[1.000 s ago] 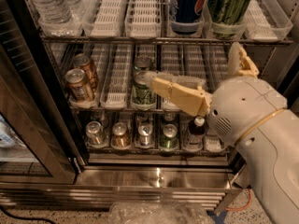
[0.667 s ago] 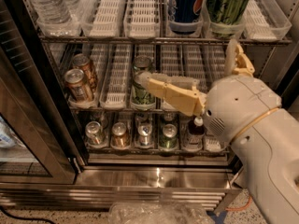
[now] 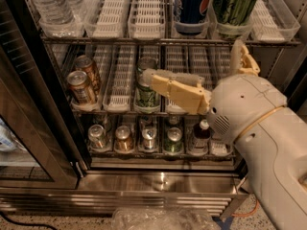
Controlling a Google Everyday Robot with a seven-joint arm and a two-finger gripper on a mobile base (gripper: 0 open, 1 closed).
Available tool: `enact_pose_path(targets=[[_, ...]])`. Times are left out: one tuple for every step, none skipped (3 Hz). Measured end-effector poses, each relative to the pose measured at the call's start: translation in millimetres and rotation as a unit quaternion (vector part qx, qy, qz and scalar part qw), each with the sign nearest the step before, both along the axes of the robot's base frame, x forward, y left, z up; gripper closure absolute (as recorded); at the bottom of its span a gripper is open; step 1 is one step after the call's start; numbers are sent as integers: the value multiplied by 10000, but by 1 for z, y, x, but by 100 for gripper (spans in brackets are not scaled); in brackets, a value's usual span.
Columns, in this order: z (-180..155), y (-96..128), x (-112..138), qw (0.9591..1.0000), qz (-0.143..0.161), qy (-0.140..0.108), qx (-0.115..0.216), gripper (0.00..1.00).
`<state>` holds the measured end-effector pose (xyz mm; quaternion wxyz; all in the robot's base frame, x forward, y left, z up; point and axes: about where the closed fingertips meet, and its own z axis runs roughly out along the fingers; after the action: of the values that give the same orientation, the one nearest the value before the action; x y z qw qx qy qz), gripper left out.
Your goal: Pick pepsi can from top shelf of fridge
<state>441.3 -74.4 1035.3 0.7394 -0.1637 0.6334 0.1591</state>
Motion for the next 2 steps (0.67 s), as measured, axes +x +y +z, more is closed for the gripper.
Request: enact_pose_path(targets=[[4, -6, 10, 10000, 4, -20, 78, 0], [1, -10, 23, 9995, 277, -124, 125, 0]])
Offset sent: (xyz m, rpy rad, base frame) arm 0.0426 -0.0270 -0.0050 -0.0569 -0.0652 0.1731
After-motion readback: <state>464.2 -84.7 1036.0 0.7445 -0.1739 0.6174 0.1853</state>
